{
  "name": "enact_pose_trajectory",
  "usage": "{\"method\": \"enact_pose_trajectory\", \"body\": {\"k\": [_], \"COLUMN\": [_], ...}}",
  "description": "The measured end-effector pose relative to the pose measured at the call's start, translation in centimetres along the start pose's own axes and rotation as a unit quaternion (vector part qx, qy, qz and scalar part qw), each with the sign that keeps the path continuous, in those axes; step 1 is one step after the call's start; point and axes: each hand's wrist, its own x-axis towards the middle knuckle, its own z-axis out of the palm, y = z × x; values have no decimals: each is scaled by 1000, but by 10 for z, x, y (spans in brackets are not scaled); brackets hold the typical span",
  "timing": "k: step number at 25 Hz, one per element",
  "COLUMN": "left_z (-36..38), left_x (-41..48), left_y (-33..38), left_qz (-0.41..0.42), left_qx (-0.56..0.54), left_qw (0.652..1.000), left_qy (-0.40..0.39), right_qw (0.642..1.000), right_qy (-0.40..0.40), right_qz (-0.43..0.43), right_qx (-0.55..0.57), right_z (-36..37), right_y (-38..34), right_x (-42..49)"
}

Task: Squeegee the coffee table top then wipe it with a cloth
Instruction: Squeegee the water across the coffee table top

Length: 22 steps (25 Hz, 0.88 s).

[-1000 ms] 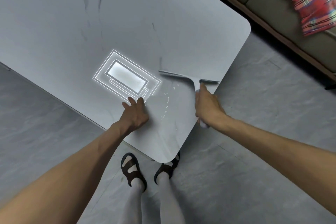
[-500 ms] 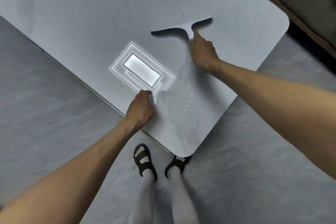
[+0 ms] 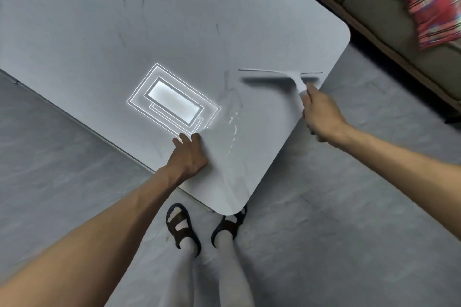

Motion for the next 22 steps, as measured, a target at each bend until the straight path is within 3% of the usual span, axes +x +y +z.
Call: {"method": "enact_pose_trajectory", "body": {"k": [2,4,10,13,17,22], "left_z": [-1,-2,-9,-23,-34,-35], "left_x": [1,3,-4,-19,-34,-44], "left_y": [-2,-4,-24,-41,-61,-91], "left_qz": [9,-2,-1,-2,-12,-21], "left_qx": [17,-4,-70,-97,-117,-159], "left_qw": [1000,1000,997,995,993,987], "left_qy": [0,-13,-41,-39,-11,3], "right_qw": [990,983,981,976,995,985], "right_qy": [41,40,-115,-107,-63,-98], "right_qz": [98,144,139,158,53,-119], "right_qx": [92,110,73,102,51,-71], "right_z": [-2,7,67,80,67,95], "right_y": [-2,-12,-44,-53,-78,-112], "right_x": [21,14,-69,-81,-69,-24]}}
